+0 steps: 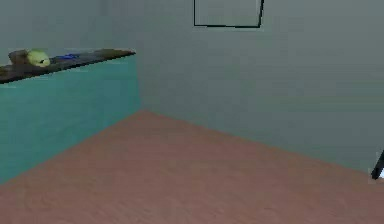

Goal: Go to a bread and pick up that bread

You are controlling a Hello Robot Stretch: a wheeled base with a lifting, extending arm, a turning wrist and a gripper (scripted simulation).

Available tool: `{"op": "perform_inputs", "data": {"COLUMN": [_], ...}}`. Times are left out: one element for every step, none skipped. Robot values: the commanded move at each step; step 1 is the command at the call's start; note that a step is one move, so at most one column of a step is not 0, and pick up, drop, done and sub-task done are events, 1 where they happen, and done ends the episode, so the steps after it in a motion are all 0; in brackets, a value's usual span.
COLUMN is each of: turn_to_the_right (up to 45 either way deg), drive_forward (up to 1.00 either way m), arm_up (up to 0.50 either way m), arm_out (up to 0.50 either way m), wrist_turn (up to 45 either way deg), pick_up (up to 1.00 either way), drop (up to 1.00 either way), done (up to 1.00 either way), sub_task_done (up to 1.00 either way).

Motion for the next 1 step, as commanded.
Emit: {"op": "perform_inputs", "data": {"turn_to_the_right": [45.0], "drive_forward": [0.00], "arm_up": [0.00], "arm_out": [0.00], "wrist_turn": [0.0], "pick_up": [0.00], "drop": [0.00], "done": [0.00], "sub_task_done": [0.00]}}
